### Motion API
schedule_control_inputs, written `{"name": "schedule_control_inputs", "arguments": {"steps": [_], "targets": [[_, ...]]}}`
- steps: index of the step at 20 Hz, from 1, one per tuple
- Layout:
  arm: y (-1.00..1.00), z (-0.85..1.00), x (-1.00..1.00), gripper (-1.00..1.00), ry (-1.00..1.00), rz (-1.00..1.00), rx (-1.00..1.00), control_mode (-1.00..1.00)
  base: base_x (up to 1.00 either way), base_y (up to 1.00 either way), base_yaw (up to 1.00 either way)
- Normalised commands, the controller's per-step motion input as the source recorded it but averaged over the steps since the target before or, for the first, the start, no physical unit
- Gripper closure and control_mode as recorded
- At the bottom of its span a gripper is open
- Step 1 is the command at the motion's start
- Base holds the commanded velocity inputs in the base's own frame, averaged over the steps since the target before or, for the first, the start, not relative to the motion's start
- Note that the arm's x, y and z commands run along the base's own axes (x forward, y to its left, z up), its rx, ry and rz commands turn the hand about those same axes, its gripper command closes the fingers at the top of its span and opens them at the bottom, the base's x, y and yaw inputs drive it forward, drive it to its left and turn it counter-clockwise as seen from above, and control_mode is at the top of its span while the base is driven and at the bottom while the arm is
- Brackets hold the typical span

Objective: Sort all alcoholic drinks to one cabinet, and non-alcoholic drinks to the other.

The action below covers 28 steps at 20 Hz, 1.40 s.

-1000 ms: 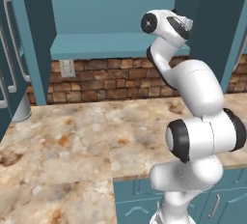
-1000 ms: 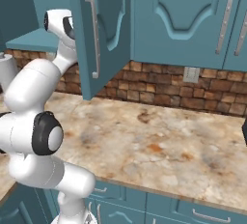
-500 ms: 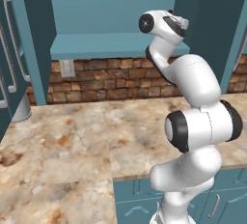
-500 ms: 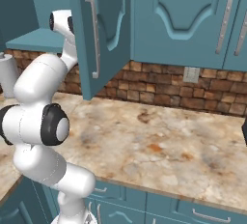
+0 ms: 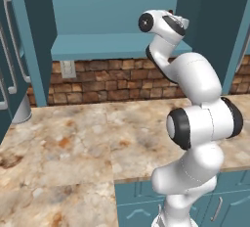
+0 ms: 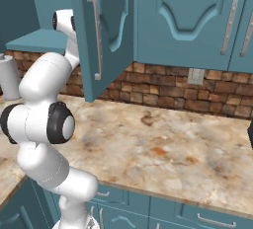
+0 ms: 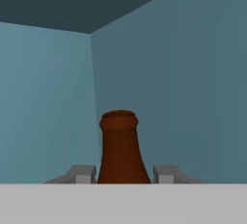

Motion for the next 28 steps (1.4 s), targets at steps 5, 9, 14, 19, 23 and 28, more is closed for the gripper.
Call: {"name": "schedule_control_inputs", "arguments": {"steps": [5, 9, 14, 19, 23, 28], "targets": [[-0.03, -0.12, 0.00, -1.00, 0.00, 0.00, 0.00, -1.00, 0.00, 0.00, 0.00], [-0.02, 0.00, 0.00, -1.00, 0.00, 0.00, 0.00, -1.00, 0.00, 0.00, 0.00], [0.00, 0.00, -0.16, -1.00, 0.00, 0.00, 0.00, -1.00, 0.00, 0.00, 0.00], [0.17, 0.01, -0.67, -1.00, 0.00, 0.00, 0.00, -1.00, 0.00, 0.00, 0.00], [0.20, 0.12, -0.85, -1.00, 0.00, 0.00, 0.00, -1.00, 0.00, 0.00, 0.00], [0.31, 0.23, -0.88, -1.00, 0.00, 0.02, 0.00, -1.00, 0.00, 0.00, 0.00]]}}
